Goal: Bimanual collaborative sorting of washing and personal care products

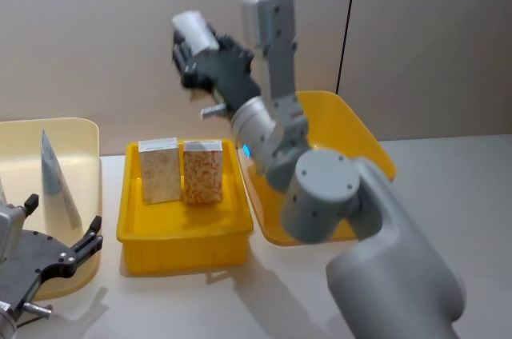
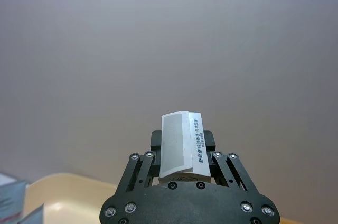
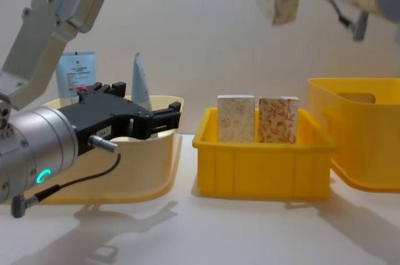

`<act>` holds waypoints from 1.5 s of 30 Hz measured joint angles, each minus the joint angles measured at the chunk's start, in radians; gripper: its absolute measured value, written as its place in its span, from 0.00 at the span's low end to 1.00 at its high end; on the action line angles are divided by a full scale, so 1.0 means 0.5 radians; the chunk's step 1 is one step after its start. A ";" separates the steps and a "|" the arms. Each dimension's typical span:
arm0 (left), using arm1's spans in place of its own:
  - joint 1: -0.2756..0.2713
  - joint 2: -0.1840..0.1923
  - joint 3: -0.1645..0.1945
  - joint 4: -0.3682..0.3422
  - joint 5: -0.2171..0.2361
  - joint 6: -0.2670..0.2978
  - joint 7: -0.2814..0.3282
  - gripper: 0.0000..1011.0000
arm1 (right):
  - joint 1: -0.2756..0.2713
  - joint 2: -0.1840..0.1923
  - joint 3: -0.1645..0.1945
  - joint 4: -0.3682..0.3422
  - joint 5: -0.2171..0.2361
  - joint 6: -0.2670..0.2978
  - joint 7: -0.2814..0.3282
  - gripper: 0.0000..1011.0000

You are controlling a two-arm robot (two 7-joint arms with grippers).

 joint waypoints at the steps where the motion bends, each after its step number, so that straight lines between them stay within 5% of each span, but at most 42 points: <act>1: 0.000 0.000 0.000 0.000 0.000 0.000 0.000 0.99 | 0.026 0.001 0.012 0.010 -0.011 -0.021 -0.009 0.43; 16: 0.000 0.000 0.000 0.000 0.000 0.000 0.000 0.99 | 0.197 0.080 0.181 0.087 -0.110 -0.064 -0.122 0.43; 45: 0.000 0.000 0.000 0.000 0.000 0.000 0.000 0.99 | 0.251 0.145 0.367 0.264 -0.073 0.502 -0.075 0.43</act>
